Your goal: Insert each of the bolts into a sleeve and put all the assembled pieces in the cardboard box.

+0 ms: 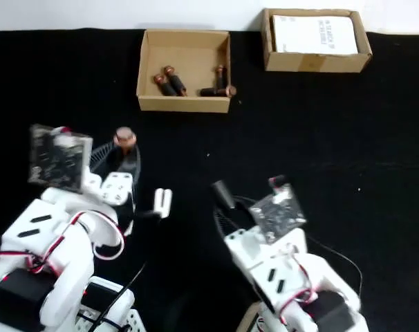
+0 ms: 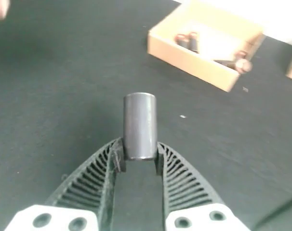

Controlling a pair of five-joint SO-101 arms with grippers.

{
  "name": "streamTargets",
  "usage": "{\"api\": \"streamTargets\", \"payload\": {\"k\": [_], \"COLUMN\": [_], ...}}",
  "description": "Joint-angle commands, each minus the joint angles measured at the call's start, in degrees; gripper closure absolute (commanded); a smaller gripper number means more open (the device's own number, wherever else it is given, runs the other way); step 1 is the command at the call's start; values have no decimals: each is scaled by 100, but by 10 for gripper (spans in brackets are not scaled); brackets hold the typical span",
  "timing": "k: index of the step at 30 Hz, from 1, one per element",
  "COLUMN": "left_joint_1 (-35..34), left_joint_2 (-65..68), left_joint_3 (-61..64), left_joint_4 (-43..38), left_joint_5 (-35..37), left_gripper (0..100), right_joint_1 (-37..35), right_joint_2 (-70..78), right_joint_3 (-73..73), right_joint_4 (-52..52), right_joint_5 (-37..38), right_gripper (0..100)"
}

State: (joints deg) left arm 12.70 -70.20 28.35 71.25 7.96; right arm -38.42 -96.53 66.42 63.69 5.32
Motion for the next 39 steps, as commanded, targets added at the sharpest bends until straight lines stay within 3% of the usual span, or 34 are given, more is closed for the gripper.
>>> {"api": "streamTargets", "payload": {"k": [1, 5, 10, 15, 19, 22, 26, 32, 39], "left_joint_1": [57, 391, 866, 295, -171, -497, -848, -1191, -1437], "left_joint_2": [286, 848, 1508, 2123, 2448, 2879, 3837, 5473, 7319], "left_joint_3": [4, -312, -1182, -1789, -1657, -1200, -699, -602, -602], "left_joint_4": [-835, -949, -774, -70, 88, 62, 62, 62, -527], "left_joint_5": [325, 949, 976, 976, 967, 958, 809, -571, -607], "left_gripper": [991, 991, 991, 991, 990, 973, 954, 991, 991], "right_joint_1": [-356, -382, -400, -382, -391, -382, -321, -321, 13], "right_joint_2": [-127, -136, -84, -84, -57, 338, 1727, 4268, 6281], "right_joint_3": [637, 1244, 1991, 2369, 2026, 1490, 831, -462, -1736], "right_joint_4": [-954, -2211, -3697, -3143, -2123, -1473, -1112, -1077, -1420], "right_joint_5": [-44, -44, -44, -141, -1389, -1574, -1574, -1582, -1538], "right_gripper": [989, 989, 990, 990, 990, 988, 988, 990, 990]}}
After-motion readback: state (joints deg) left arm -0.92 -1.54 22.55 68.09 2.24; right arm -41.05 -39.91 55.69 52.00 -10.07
